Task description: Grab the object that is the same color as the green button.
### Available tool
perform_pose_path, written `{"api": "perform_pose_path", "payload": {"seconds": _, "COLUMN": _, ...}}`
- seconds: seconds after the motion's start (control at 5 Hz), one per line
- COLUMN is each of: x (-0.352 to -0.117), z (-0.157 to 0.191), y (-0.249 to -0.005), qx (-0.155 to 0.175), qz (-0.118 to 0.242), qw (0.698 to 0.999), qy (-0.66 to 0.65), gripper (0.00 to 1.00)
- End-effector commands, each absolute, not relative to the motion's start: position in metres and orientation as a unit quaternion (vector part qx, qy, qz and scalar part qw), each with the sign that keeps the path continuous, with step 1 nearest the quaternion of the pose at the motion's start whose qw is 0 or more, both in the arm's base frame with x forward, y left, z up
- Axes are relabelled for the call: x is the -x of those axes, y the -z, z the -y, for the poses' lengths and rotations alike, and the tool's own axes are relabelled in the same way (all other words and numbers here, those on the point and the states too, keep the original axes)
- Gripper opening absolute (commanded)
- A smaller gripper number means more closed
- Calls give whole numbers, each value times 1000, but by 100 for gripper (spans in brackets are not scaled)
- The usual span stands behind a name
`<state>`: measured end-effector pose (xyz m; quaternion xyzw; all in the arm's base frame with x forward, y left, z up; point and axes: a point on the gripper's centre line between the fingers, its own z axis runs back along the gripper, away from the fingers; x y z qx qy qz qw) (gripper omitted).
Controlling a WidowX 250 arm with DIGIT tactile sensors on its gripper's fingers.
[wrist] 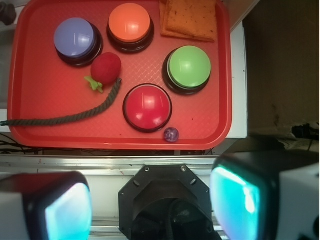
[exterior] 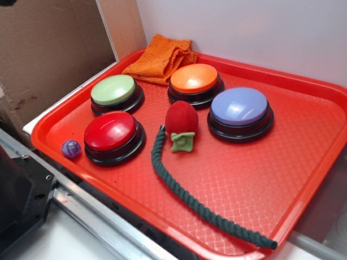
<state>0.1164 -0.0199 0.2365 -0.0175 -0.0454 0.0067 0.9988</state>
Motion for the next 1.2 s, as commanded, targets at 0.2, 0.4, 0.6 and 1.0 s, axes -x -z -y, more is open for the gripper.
{"api": "perform_pose_path", "payload": {"seconds": 0.2, "x": -117, "z": 24, "y": -232, "qx": 19, "qz": 39, "qw": 999, "qy": -10, "gripper": 100}}
{"api": "perform_pose_path", "payload": {"seconds": 0.4, "x": -119, "z": 40, "y": -215, "qx": 42, "qz": 56, "qw": 997, "qy": -43, "gripper": 100}}
{"api": "perform_pose_path", "payload": {"seconds": 0.6, "x": -123, "z": 52, "y": -197, "qx": 45, "qz": 51, "qw": 995, "qy": -68, "gripper": 100}}
{"api": "perform_pose_path", "payload": {"seconds": 1.0, "x": -137, "z": 80, "y": -149, "qx": 72, "qz": 67, "qw": 967, "qy": -233, "gripper": 100}}
